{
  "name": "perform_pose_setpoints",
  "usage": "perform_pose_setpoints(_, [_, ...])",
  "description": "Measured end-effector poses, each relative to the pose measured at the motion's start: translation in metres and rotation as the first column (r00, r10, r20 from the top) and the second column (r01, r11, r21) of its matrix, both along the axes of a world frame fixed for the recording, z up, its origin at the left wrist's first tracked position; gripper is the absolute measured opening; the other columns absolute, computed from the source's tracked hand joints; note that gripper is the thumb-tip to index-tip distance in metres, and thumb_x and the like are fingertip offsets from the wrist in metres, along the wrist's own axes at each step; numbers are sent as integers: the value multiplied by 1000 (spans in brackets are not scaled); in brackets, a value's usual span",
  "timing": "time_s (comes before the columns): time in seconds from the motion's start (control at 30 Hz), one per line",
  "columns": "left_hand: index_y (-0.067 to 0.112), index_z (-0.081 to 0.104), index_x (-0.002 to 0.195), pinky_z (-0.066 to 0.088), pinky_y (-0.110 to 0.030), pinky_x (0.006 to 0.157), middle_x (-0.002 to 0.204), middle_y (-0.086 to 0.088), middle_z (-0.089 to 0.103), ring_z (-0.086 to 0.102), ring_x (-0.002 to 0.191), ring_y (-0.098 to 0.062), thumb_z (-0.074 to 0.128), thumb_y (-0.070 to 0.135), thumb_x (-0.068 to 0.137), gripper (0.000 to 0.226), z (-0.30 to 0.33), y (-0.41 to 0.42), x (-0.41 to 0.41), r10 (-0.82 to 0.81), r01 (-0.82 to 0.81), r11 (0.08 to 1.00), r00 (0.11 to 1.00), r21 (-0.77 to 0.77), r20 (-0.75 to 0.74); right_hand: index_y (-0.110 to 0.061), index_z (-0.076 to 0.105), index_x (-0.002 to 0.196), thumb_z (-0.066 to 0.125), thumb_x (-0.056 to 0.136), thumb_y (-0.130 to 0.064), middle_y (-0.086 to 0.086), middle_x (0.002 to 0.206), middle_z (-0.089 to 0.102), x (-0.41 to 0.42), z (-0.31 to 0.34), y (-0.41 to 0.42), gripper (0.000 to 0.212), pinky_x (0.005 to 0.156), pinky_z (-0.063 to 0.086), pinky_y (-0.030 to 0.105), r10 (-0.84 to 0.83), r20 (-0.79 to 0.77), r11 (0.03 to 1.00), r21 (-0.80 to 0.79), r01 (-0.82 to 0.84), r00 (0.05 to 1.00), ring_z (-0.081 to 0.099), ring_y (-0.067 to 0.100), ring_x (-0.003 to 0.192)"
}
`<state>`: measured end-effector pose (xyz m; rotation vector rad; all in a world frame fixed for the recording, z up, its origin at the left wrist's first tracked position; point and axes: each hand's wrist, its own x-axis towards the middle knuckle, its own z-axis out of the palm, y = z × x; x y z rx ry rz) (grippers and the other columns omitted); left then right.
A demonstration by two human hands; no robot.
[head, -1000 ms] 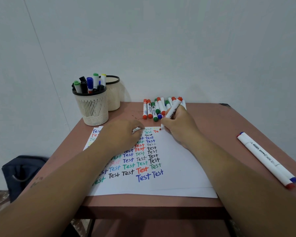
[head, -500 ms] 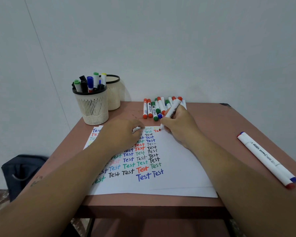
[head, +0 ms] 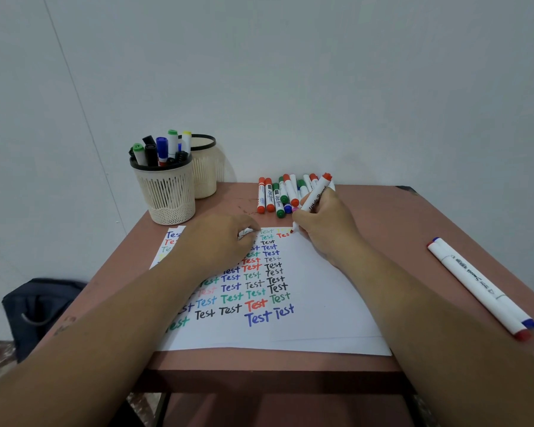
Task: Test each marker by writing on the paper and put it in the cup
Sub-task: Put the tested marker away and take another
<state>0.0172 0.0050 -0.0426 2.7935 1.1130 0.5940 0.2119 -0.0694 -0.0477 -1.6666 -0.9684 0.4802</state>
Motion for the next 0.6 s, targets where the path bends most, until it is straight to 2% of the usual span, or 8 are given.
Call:
perform_pose_setpoints(0.07, [46, 62, 125, 25, -19, 53, 80, 20, 53, 42, 66, 1, 48, 43, 100, 29, 0, 0, 0, -3, 3, 1000, 1000, 9, 4, -31, 53, 97, 68, 84, -16, 3, 104, 68, 0, 0, 0, 26, 85, 61, 57, 7, -3, 1000, 2, -7, 1000, 68, 29, 103])
perform_pose_setpoints(0.13, [46, 63, 125, 25, -19, 53, 83, 18, 53, 42, 65, 2, 48, 44, 100, 29, -1, 2, 0, -4, 4, 1000, 1000, 11, 8, -31, 53, 98, 68, 83, -17, 5, 104, 67, -1, 1, 0, 26, 85, 61, 58, 15, -15, 1000, -1, -15, 1000, 68, 29, 101])
perform_pose_setpoints(0.2, [47, 63, 124, 26, -19, 53, 87, 19, 55, 42, 65, 2, 48, 44, 100, 29, -2, 2, 0, -7, 7, 1000, 1000, 11, 8, -26, 56, 97, 68, 80, -18, 7, 102, 67, -1, 1, -1, 22, 83, 60, 59, 17, -28, 1000, 0, -17, 999, 66, 25, 91])
perform_pose_setpoints(0.27, [47, 62, 125, 26, -19, 52, 81, 21, 48, 42, 65, 5, 48, 44, 100, 29, -3, 3, 0, -14, 14, 1000, 1000, 12, 8, -29, 57, 96, 67, 78, -20, 8, 101, 67, -2, 1, -1, 22, 84, 60, 60, 22, -31, 1000, 3, -22, 999, 62, 19, 85])
perform_pose_setpoints(0.43, [44, 61, 125, 27, -19, 53, 75, 20, 46, 45, 66, 2, 49, 45, 99, 29, -4, 5, 0, -10, 10, 1000, 1000, -4, 18, -34, 55, 92, 67, 87, -16, 4, 102, 67, -1, 2, -3, 22, 87, 60, 56, 22, -34, 1000, 22, -21, 999, 68, 24, 94])
perform_pose_setpoints(0.53, [41, 55, 128, 33, -22, 59, 86, 15, 51, 51, 79, -5, 54, 40, 97, 31, -6, 7, 0, -14, 19, 998, 997, -64, 71, -27, 59, 95, 69, 83, -17, 8, 99, 67, -2, 2, -3, 18, 84, 61, 58, 24, -46, 999, 23, -23, 999, 65, 21, 87])
perform_pose_setpoints(0.6, [39, 48, 130, 38, -28, 65, 93, 13, 55, 53, 83, -7, 56, 33, 95, 36, -7, 8, -1, -23, 34, 994, 994, -105, 111, -24, 60, 98, 70, 80, -20, 8, 98, 68, -2, 1, -3, 21, 82, 61, 57, 21, -35, 1000, 12, -21, 999, 69, 27, 92])
